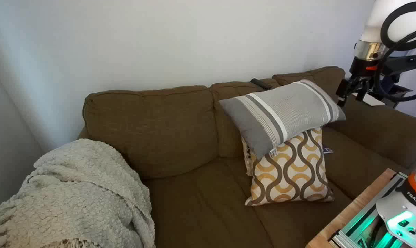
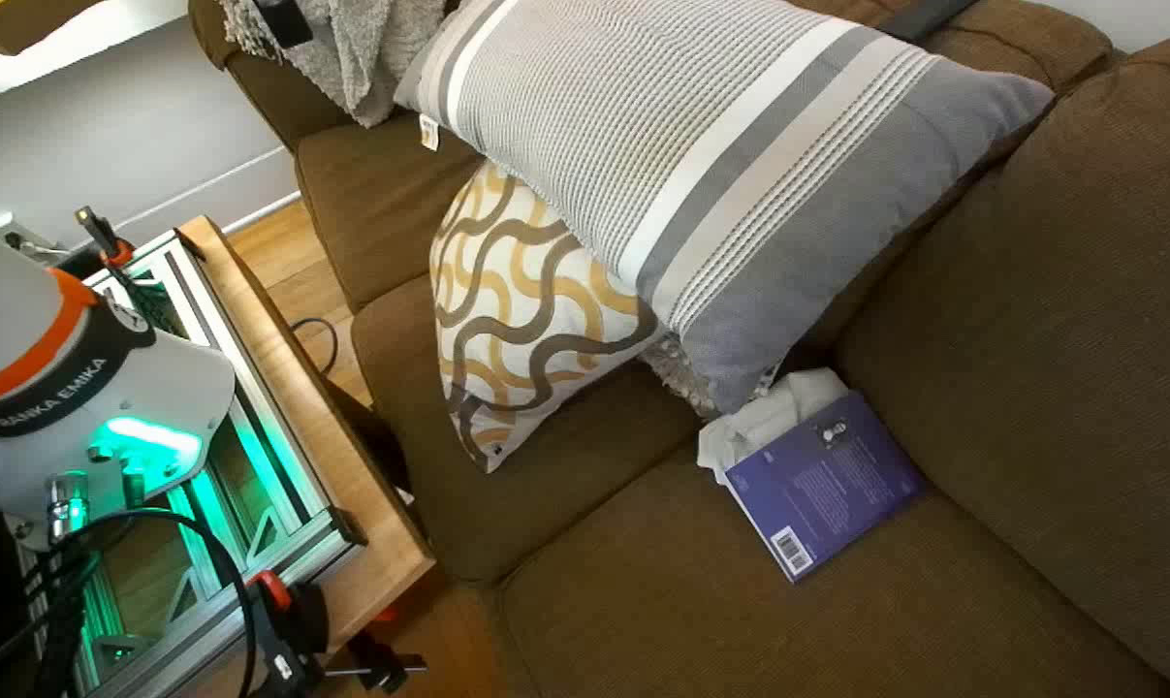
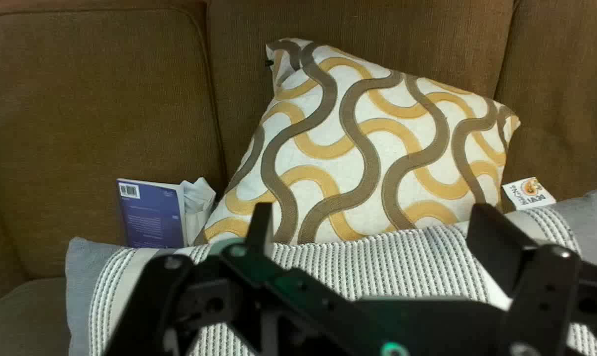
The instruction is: Pick up the black remote and put it on the gray pillow
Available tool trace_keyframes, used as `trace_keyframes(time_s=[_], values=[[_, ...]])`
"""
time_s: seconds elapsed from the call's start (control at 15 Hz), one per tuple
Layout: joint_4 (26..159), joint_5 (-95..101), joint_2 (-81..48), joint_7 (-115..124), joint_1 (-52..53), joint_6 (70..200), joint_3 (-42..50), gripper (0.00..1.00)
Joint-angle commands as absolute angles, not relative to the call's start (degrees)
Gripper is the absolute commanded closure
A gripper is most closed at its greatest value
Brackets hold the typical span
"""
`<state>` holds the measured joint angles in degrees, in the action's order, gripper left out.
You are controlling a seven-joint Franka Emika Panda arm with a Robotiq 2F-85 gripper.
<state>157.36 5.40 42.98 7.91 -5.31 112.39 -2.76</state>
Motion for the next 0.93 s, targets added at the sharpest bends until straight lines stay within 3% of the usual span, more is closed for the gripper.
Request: trace_keyframes(time_s=[0.0, 0.27, 0.4, 0.67, 0.87], values=[[157.27, 5.68, 42.95, 8.14, -4.88, 112.25, -2.36, 0.00], [157.26, 5.97, 43.30, 8.03, -4.93, 112.90, -2.40, 0.00], [156.69, 5.97, 42.68, 8.36, -5.61, 119.35, -1.57, 0.00], [150.14, 3.54, 34.17, 6.30, -6.66, 135.67, 2.94, 0.00], [141.13, -0.40, 24.65, 3.76, -4.92, 140.68, 6.67, 0.00]])
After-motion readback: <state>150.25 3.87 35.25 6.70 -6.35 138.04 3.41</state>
